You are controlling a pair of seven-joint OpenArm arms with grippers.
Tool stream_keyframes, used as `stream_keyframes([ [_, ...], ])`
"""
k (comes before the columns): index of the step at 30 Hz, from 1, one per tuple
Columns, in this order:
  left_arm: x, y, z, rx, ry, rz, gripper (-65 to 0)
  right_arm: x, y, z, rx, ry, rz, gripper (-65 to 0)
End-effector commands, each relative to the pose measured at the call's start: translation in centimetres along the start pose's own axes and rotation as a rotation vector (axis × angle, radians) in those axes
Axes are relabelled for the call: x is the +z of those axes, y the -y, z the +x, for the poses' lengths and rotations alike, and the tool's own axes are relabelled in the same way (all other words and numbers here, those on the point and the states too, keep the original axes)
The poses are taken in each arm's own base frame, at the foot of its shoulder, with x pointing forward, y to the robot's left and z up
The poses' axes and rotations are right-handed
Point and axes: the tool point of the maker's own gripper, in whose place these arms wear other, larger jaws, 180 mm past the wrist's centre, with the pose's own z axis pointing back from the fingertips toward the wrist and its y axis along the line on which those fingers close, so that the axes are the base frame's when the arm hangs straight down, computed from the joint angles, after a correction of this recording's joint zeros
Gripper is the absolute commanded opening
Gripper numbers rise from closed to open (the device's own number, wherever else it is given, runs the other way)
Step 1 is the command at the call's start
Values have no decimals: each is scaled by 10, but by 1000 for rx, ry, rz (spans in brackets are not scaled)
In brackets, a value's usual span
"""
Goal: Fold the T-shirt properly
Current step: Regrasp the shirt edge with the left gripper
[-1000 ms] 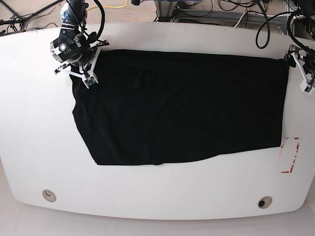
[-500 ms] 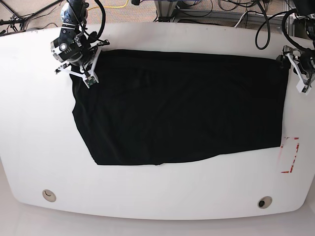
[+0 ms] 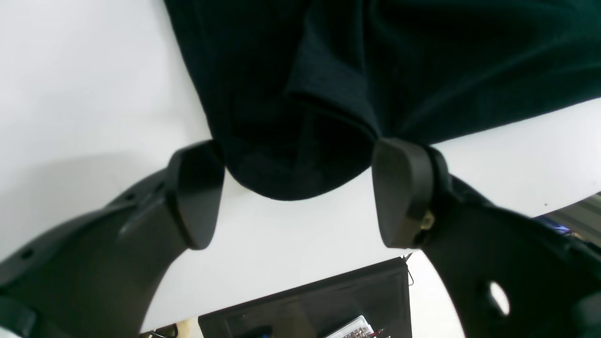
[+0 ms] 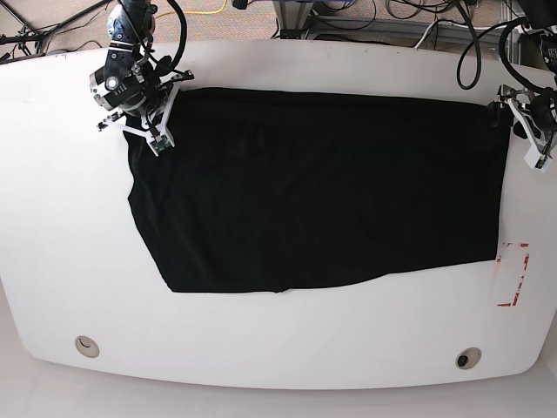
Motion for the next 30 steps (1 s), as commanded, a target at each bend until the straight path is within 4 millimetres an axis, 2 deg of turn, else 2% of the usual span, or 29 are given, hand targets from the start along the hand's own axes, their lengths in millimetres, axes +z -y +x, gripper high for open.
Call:
stream_keyframes([
  [1,9,-6,12,-20,31,17,-192,5,5,7,1,32,-18,-648],
  [7,9,-9,24,-23,60,21,-192,4,-1,9,-11,37,-6,-648],
  [15,1,-13,12,36,35,-2,-192,3,-5,11,-21,43,5,-648],
  [21,-5,-6,19,12,33,-21,-199,3,-8,13,-26,46,11,-648],
  [30,-11,-1,17,0,13,-37,-360,3,-8,13,-26,48,10,-648],
])
